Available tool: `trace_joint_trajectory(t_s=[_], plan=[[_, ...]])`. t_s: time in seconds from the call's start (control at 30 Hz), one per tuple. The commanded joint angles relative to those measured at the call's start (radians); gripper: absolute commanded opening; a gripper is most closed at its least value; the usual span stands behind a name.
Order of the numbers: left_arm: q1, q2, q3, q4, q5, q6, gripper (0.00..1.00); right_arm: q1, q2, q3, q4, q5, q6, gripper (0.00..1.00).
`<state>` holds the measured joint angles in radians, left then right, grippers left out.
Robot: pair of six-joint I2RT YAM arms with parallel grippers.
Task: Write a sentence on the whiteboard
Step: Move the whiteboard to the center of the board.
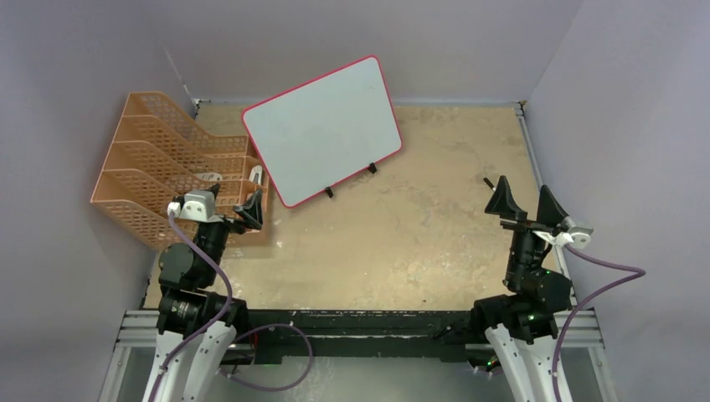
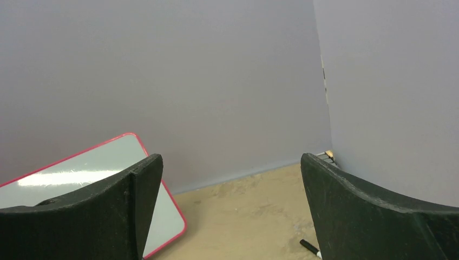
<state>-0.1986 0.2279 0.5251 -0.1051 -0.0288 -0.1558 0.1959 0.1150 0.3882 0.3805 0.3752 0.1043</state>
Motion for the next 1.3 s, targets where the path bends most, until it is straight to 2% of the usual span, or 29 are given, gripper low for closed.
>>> trace_joint_trajectory(t_s=[0.0,0.23,0.6,0.77,0.93,1.03,1.2,1.27], plan=[[0.007,0.005,0.019,0.045,0.023,-0.004,1.00,-0.002,-0.015,0.005,0.058,-0.011,-0.006,0.99],[0.007,0.048,0.037,0.016,0.024,-0.035,1.00,0.002,-0.012,0.005,0.058,-0.019,-0.005,0.99],[0.006,0.279,0.182,-0.169,0.104,-0.280,1.00,0.026,0.053,0.040,0.027,-0.052,-0.002,0.99],[-0.008,0.368,0.216,-0.221,0.155,-0.375,1.00,0.026,0.120,0.087,0.007,-0.113,0.003,0.99],[-0.018,0.522,0.289,-0.337,0.155,-0.406,1.00,0.026,0.255,0.168,-0.048,-0.240,0.052,0.99],[-0.019,0.555,0.308,-0.363,0.126,-0.393,1.00,0.026,0.367,0.230,-0.087,-0.318,0.076,0.99],[-0.019,0.602,0.340,-0.399,0.077,-0.331,1.00,0.031,0.668,0.349,-0.156,-0.484,0.108,0.99],[-0.019,0.602,0.336,-0.391,0.071,-0.306,1.00,0.070,0.793,0.383,-0.167,-0.512,0.096,0.99]])
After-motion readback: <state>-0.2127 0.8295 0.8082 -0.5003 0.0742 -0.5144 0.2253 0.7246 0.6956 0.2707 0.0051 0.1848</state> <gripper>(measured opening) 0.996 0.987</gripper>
